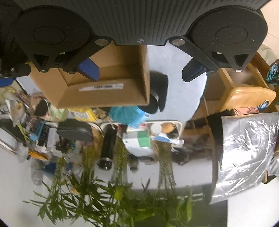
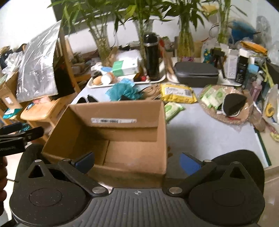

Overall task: Organize soft objects
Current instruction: 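Move the left gripper toward the black cloth beside the cardboard box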

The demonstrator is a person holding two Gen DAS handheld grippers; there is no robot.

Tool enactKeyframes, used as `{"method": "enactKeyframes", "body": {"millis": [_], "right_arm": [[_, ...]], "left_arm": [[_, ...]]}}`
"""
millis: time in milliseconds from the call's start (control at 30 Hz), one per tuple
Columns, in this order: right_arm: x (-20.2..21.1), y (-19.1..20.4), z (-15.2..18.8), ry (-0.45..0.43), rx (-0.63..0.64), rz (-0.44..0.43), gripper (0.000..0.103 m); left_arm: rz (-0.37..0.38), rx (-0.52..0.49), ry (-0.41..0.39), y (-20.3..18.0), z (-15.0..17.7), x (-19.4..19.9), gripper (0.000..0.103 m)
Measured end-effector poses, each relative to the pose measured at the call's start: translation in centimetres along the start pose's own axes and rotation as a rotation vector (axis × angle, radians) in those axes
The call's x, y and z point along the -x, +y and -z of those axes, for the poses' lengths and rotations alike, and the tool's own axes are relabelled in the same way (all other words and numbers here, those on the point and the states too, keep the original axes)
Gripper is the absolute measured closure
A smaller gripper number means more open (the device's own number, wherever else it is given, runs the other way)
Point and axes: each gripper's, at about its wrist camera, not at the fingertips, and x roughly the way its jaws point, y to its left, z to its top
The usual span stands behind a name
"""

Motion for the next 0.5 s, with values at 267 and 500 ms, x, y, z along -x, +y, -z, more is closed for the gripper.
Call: {"method": "enactKeyframes", "body": {"millis": [267,500], "right_arm": [[-1.1,-1.0,0.8,-0.037,-0.007,0.040,0.000],[-1.5,-1.4,0.8,-0.051,0.007,0.032,0.000]], "left_arm": [[0.012,-0.005,-0.047,0.6,0.2,-0.7,0.000],[0.013,-0.059,0.013,0.8,0.6,-2.0,0.000]]}}
